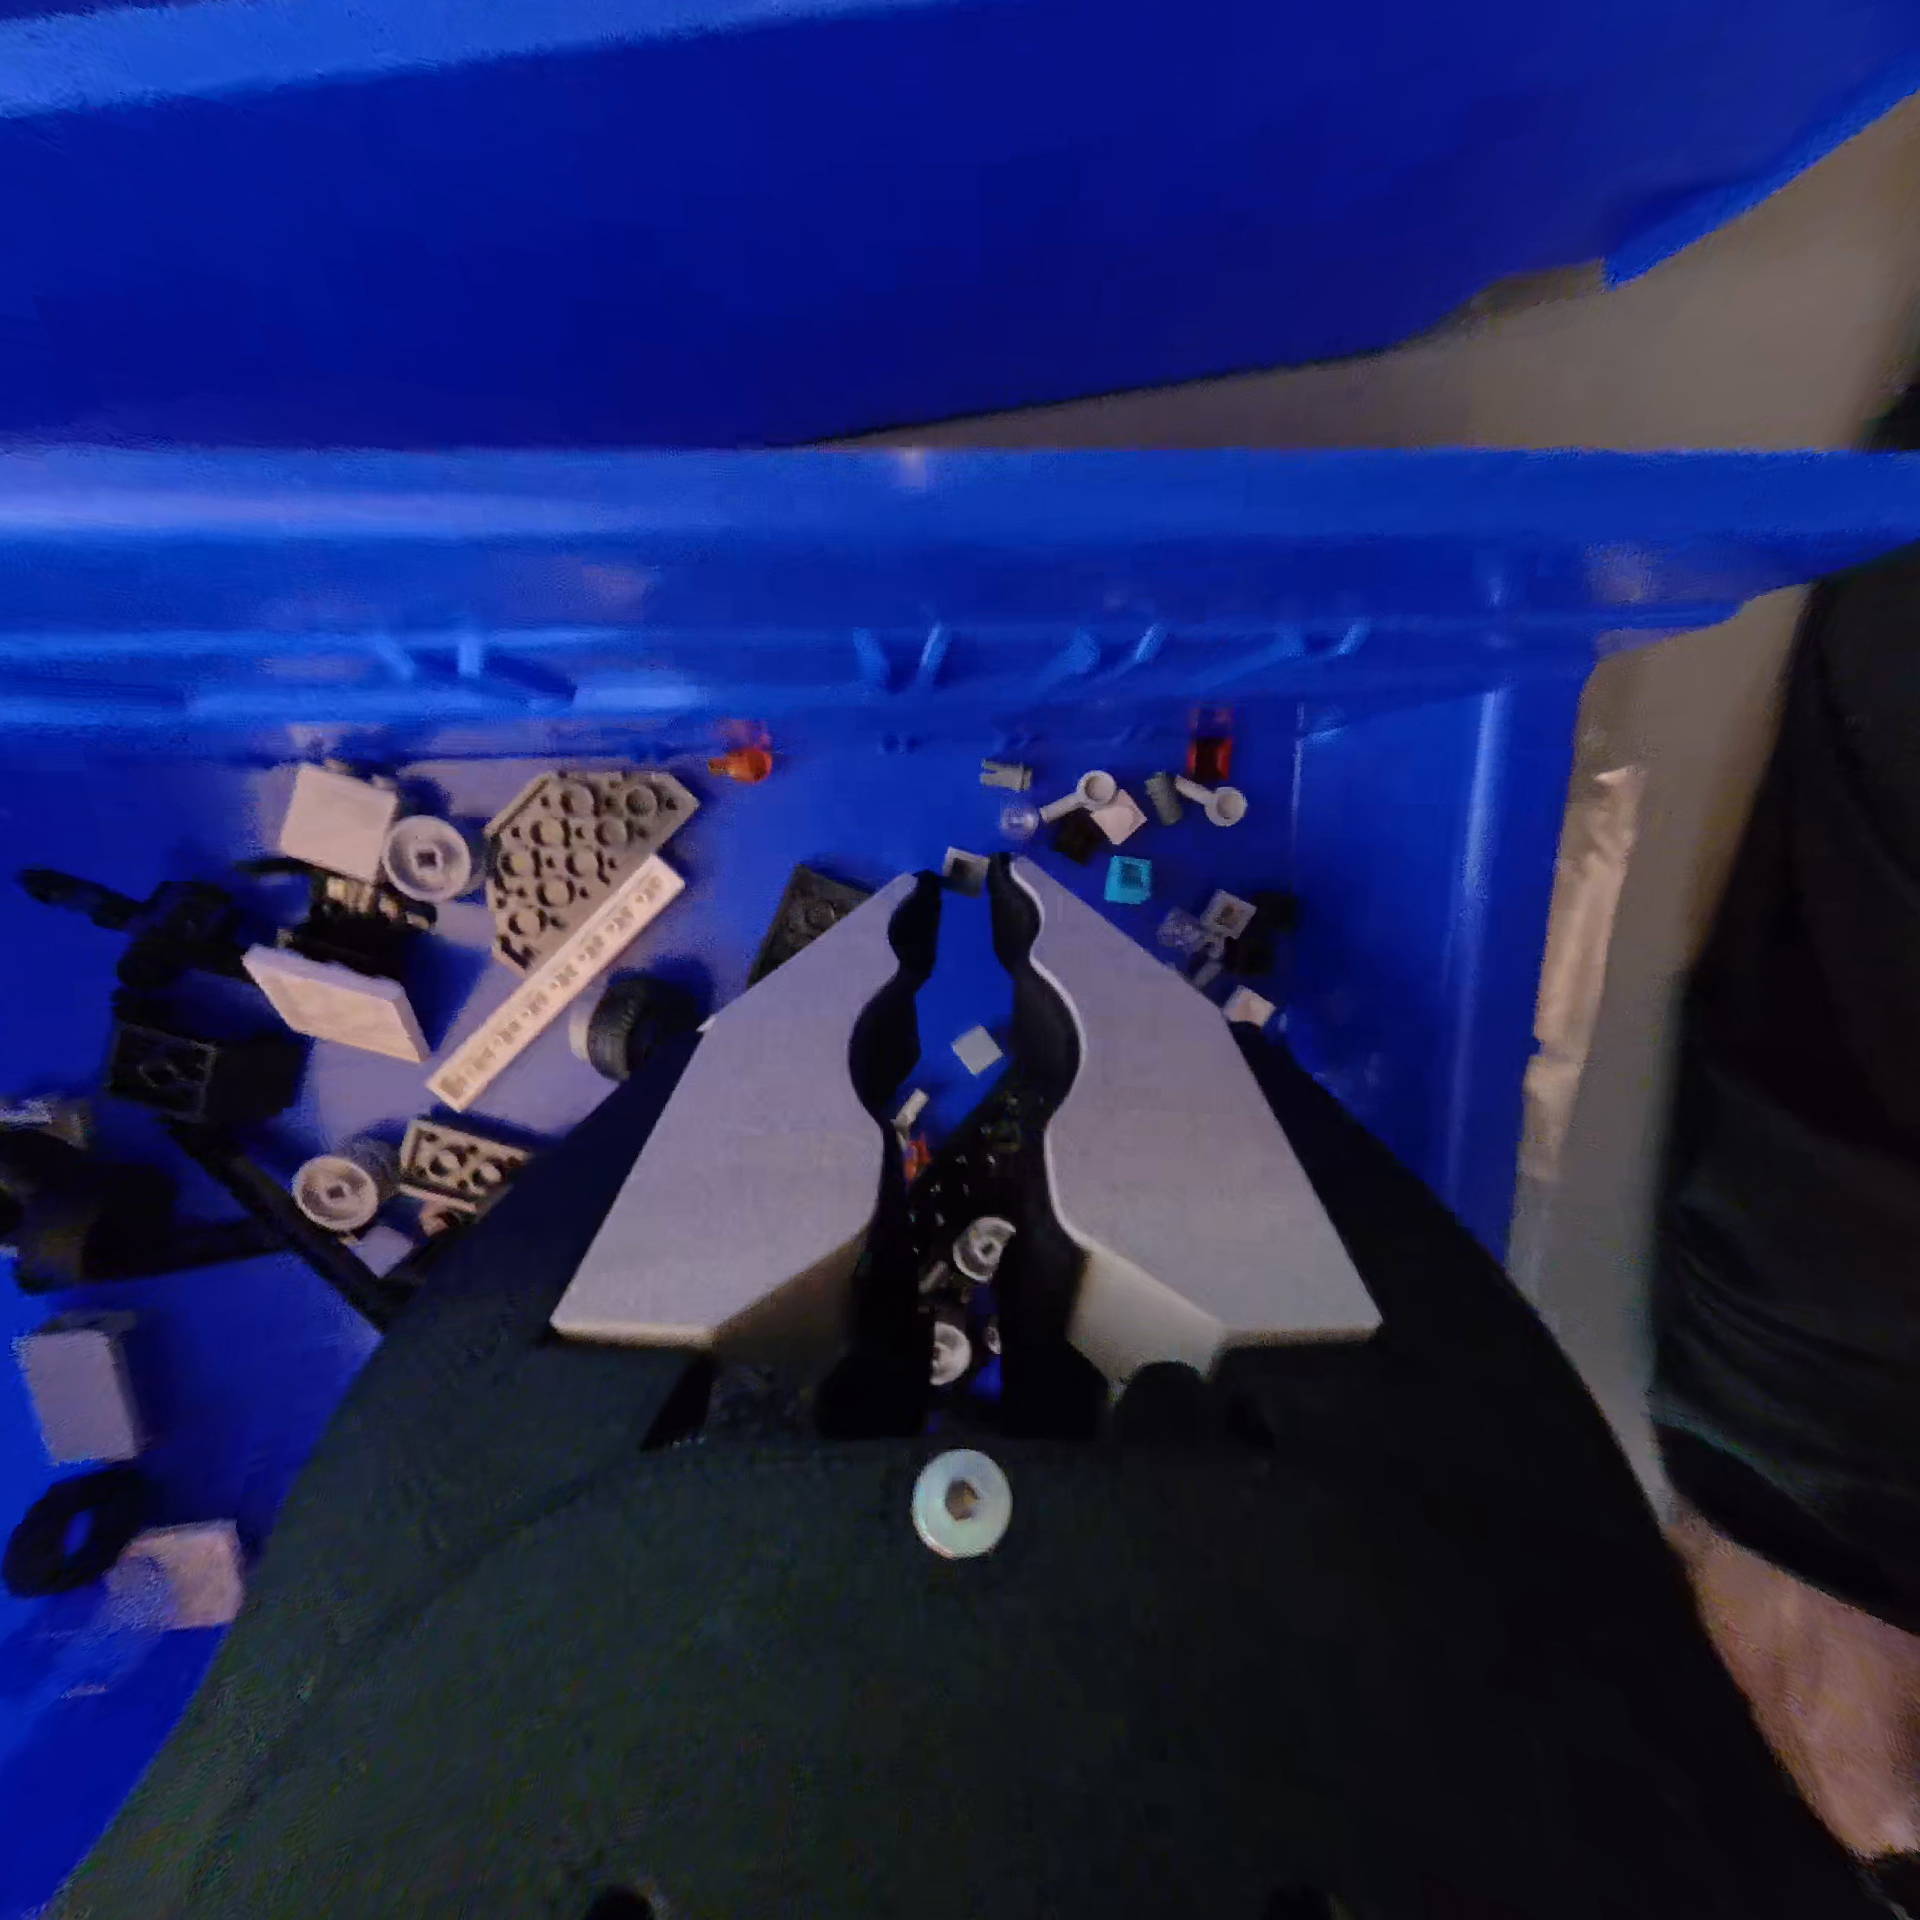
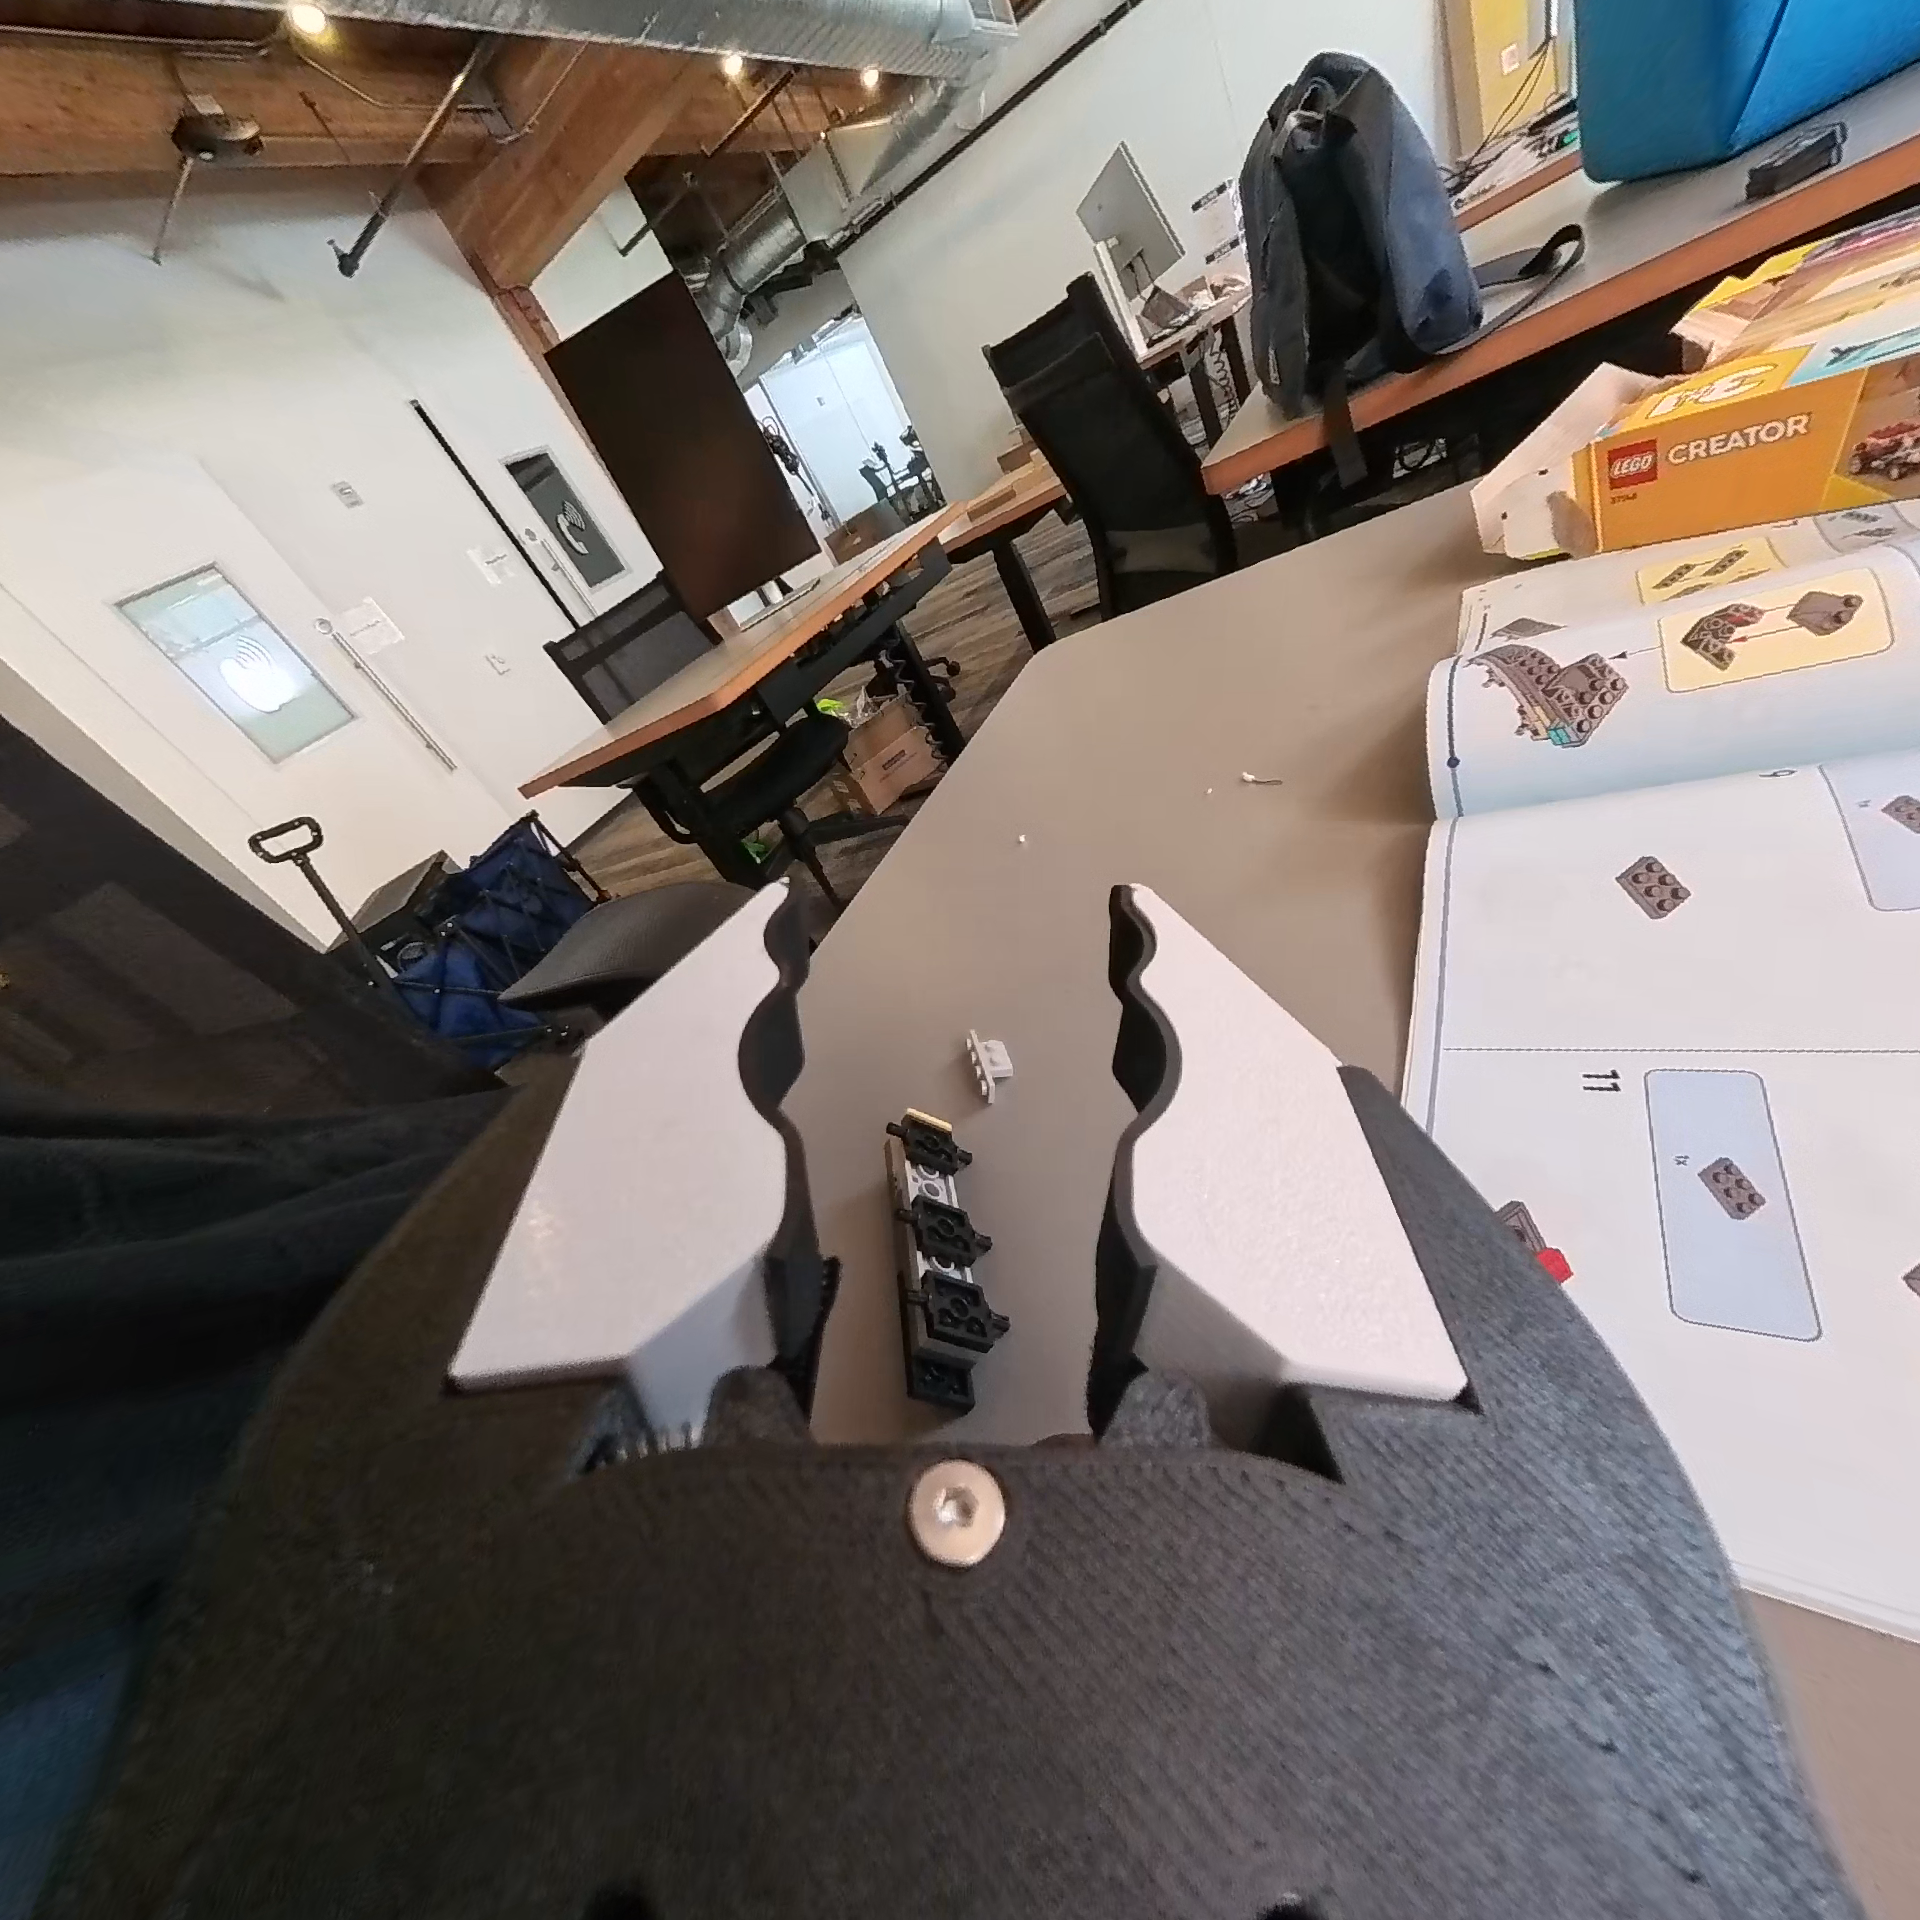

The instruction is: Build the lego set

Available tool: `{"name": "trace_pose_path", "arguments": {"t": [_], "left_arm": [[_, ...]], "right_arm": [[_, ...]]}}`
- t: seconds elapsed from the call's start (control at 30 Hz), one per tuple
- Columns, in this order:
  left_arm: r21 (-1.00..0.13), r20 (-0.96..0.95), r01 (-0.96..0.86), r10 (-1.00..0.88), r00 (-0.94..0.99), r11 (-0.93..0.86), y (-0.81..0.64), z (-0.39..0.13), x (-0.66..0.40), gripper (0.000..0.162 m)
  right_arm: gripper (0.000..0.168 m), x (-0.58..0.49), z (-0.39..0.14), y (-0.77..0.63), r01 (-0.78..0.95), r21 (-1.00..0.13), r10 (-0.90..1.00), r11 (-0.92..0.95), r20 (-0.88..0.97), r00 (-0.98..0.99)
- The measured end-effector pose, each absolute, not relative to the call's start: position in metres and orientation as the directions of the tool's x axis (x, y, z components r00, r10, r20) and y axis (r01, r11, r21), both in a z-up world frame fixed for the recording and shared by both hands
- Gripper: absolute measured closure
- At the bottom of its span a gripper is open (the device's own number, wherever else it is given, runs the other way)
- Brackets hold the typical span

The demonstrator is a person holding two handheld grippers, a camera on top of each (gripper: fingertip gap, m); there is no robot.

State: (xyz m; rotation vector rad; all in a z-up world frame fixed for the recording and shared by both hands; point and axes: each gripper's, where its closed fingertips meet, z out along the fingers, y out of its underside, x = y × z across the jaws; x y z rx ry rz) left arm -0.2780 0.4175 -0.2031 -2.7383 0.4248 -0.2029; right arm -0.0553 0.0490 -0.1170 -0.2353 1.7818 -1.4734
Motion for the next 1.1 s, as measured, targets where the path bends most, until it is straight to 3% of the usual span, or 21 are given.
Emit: {"name": "trace_pose_path", "arguments": {"t": [0.03,0.23,0.43,0.77,0.93,1.1], "left_arm": [[-0.388,0.116,-0.224,-0.289,0.950,-0.894,0.415,-0.197,-0.277,0.152],[-0.525,0.393,0.180,-0.049,0.918,-0.832,0.379,-0.116,-0.275,0.152],[-0.594,0.599,0.539,0.119,0.792,-0.597,0.325,-0.028,-0.271,0.153],[-0.811,0.359,0.457,0.307,0.881,-0.364,0.249,0.070,-0.193,0.152],[-0.803,0.280,0.507,0.554,0.784,-0.312,0.177,0.034,-0.107,0.153],[-0.665,0.282,0.717,0.819,0.500,-0.210,0.089,-0.096,-0.033,0.153]], "right_arm": [[0.110,-0.055,-0.117,0.049,0.333,-0.892,-0.593,0.304,-0.451,-0.667],[0.110,-0.060,-0.117,0.049,0.350,-0.885,-0.585,0.306,-0.465,-0.664],[0.110,-0.059,-0.120,0.047,0.348,-0.877,-0.575,0.332,-0.481,-0.662],[0.110,-0.077,-0.117,0.051,0.415,-0.855,-0.543,0.311,-0.519,-0.660],[0.110,-0.101,-0.116,0.050,0.471,-0.834,-0.489,0.288,-0.551,-0.677],[0.110,-0.107,-0.117,0.047,0.485,-0.828,-0.460,0.282,-0.560,-0.688]]}}
